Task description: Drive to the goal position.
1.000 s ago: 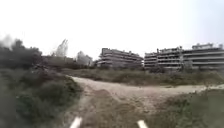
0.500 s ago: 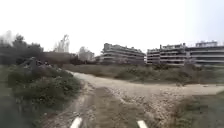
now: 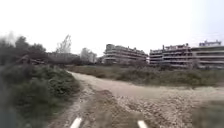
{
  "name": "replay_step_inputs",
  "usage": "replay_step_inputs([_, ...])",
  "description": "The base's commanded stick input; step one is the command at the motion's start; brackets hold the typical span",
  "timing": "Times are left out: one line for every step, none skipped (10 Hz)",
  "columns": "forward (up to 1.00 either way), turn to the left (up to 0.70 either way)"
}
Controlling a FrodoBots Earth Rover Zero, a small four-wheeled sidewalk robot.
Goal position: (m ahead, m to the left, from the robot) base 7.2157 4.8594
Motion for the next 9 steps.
replay_step_inputs([0.7, 0.0])
replay_step_inputs([0.7, 0.0])
replay_step_inputs([0.7, 0.0])
replay_step_inputs([0.7, 0.0])
replay_step_inputs([0.7, 0.0])
replay_step_inputs([0.7, 0.0])
replay_step_inputs([0.7, 0.0])
replay_step_inputs([0.7, 0.0])
replay_step_inputs([0.7, 0.0])
